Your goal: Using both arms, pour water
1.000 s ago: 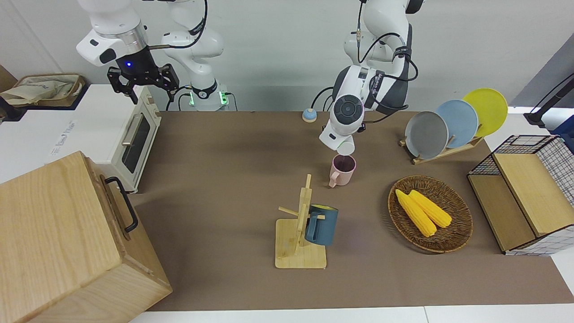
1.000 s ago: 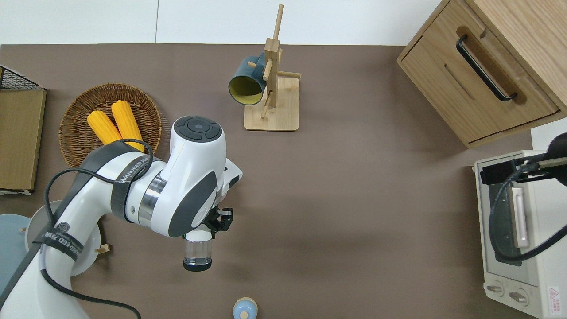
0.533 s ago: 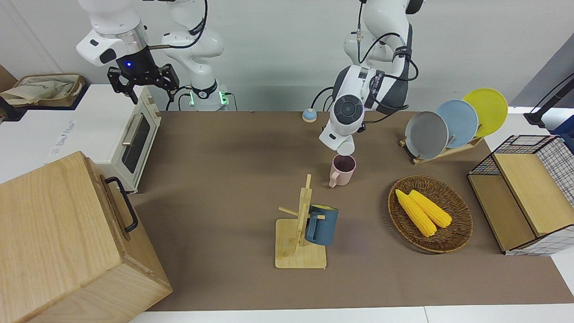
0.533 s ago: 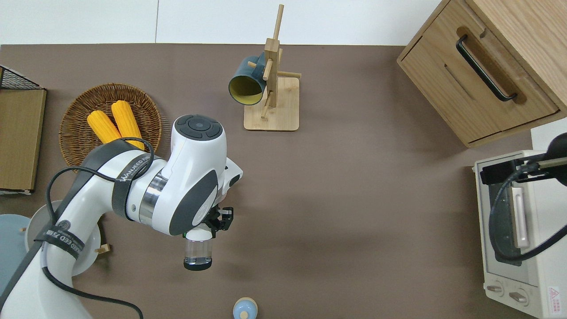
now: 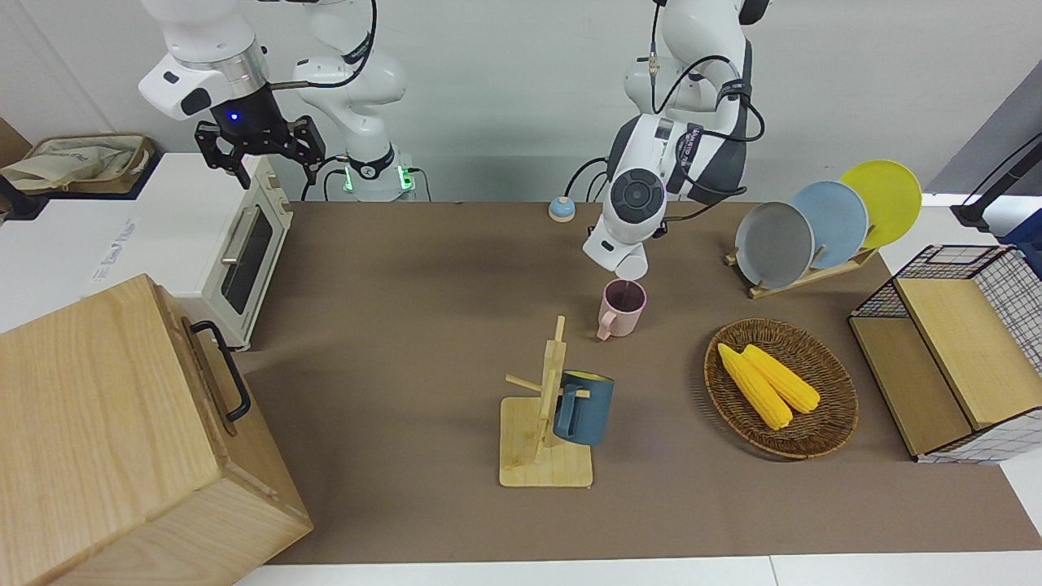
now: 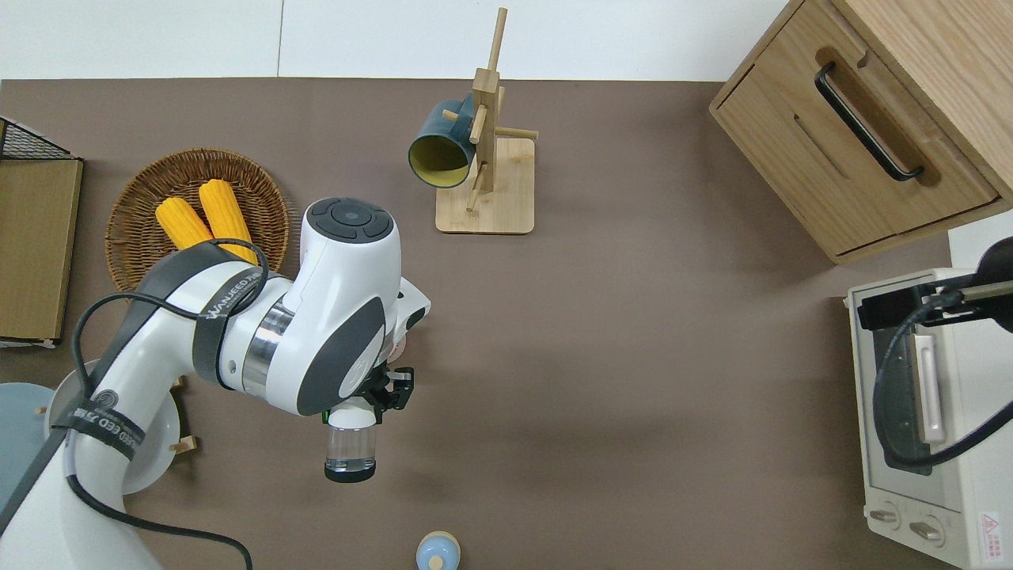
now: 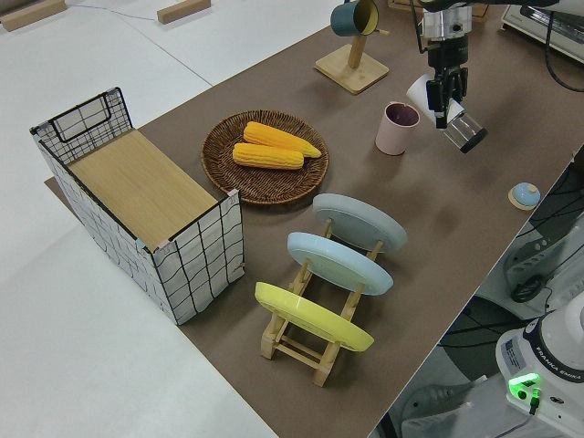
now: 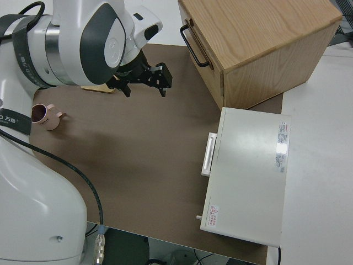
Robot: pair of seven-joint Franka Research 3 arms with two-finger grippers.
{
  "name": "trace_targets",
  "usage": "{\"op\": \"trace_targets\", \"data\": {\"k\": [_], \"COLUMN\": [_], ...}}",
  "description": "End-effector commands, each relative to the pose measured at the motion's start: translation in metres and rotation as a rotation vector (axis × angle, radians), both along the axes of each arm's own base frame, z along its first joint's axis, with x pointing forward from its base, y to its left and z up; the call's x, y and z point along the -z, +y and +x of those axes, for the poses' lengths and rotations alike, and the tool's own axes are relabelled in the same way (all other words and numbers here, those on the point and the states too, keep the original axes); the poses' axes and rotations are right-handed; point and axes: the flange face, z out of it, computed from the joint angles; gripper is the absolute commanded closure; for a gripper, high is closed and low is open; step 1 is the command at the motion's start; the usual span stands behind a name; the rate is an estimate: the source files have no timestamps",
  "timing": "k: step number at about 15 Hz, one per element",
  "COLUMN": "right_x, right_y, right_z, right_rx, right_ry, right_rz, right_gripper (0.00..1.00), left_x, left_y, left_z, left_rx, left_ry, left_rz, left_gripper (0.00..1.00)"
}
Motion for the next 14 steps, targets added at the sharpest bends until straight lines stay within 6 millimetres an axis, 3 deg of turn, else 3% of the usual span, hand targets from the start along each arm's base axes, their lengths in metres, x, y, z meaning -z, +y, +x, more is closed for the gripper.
{"op": "trace_targets", "data": {"k": [1,6,14], "right_x": [0.000,0.000,0.000], "right_y": [0.001,0.001,0.001], "right_z": [-0.001,-0.001,-0.001], "right_rx": [0.013,0.013,0.013], "right_ry": [-0.004,-0.004,-0.004], "right_rz": [-0.005,-0.005,-0.005], "right_gripper": [0.011,0.011,0.011], "left_x": [-0.021,-0.022,-0.008], "left_y": [0.005,0.014,0.019], "left_z": [-0.004,-0.036,-0.058], "left_rx": [-0.015,-0.031,-0.069], "left_ry": [-0.021,-0.168,-0.384], "left_rz": [-0.030,-0.081,-0.142], "left_gripper": [1.00,1.00,1.00]}}
